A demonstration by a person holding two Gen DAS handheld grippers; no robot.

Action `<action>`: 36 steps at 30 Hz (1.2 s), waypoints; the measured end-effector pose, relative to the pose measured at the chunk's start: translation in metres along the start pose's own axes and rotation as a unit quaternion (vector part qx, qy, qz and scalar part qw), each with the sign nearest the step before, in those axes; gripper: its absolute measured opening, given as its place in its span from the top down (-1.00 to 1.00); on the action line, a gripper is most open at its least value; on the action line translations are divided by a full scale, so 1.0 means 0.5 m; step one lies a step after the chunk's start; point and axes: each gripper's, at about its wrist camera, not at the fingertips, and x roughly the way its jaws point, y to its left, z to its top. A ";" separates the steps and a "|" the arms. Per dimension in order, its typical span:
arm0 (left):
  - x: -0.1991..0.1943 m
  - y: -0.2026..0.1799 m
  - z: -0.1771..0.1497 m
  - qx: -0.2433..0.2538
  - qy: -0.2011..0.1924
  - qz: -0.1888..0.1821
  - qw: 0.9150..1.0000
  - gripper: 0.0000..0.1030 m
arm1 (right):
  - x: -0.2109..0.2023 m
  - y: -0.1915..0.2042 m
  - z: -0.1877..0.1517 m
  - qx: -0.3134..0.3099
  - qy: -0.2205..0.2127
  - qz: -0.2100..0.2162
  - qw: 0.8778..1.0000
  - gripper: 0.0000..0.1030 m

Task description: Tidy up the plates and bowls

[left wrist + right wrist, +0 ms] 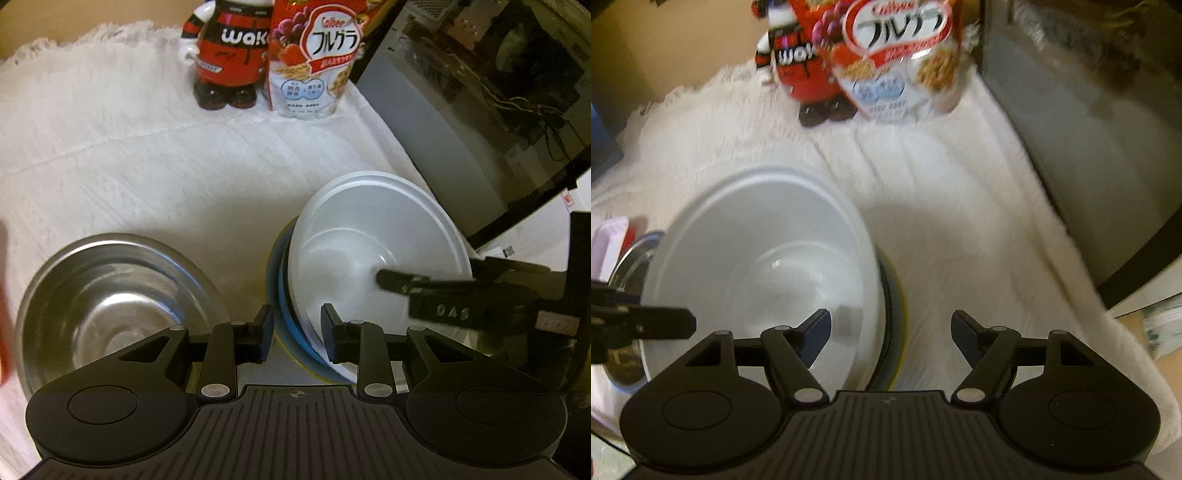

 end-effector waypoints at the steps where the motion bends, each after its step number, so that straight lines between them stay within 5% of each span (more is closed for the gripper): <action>1: -0.004 0.001 -0.002 0.001 -0.004 -0.003 1.000 0.45 | -0.007 0.000 -0.001 0.008 -0.011 -0.007 1.000 -0.41; 9: -0.033 0.006 -0.013 0.019 -0.069 -0.022 0.997 0.63 | -0.027 0.002 -0.009 0.060 -0.004 -0.022 0.998 -0.41; 14: -0.030 -0.001 -0.025 -0.009 -0.090 -0.015 0.996 0.69 | -0.041 0.012 0.000 0.000 -0.035 -0.019 0.999 -0.41; 24: -0.064 -0.004 -0.038 -0.127 -0.150 0.010 0.981 0.74 | -0.023 -0.050 0.049 -0.060 -0.026 0.087 0.994 -0.41; 27: -0.067 0.013 -0.065 -0.154 -0.186 -0.023 0.970 0.73 | -0.003 -0.053 0.053 -0.081 -0.025 0.129 0.988 -0.41; 36: -0.054 -0.015 -0.110 -0.179 -0.190 0.011 0.965 0.70 | 0.021 -0.021 0.050 -0.128 -0.003 0.147 0.981 -0.41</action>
